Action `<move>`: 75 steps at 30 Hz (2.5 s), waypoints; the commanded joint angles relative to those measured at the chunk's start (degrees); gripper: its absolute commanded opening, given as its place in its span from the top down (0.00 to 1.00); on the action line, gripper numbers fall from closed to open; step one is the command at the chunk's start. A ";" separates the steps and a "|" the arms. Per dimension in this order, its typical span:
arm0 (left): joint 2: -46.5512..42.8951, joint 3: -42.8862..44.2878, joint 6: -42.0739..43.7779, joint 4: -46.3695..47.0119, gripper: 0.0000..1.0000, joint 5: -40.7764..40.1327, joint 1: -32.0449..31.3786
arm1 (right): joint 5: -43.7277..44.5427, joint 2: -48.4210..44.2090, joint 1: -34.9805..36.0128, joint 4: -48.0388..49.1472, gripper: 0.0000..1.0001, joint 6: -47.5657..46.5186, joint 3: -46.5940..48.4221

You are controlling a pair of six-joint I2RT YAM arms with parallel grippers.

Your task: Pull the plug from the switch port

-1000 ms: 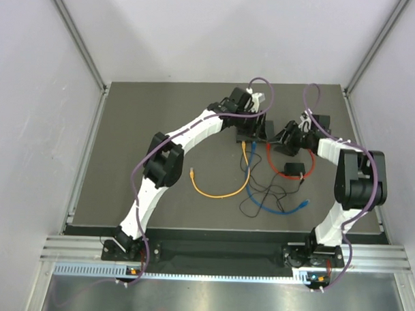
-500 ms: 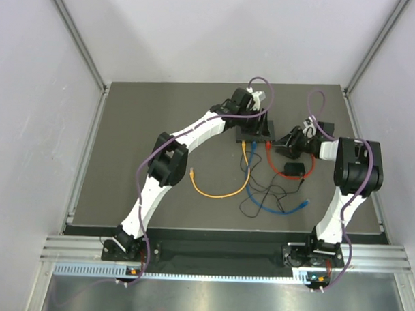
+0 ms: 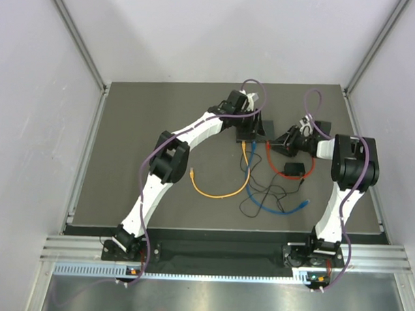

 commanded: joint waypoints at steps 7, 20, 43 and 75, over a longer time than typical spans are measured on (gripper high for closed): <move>0.85 1.06 -1.27 -1.42 0.41 0.41 0.39 | 3.39 3.70 1.63 3.96 0.65 2.57 2.27; 1.38 0.36 -1.45 -1.60 0.42 1.29 0.39 | 5.32 5.02 1.80 8.72 0.81 9.60 0.51; 3.13 1.06 -1.71 -3.53 0.43 -0.20 0.21 | 9.20 6.77 4.35 -38.57 1.00 -13.25 18.71; -17.15 -10.61 4.17 -15.21 0.41 -10.65 0.30 | 36.99 -23.70 2.51 -60.52 1.00 -15.01 9.40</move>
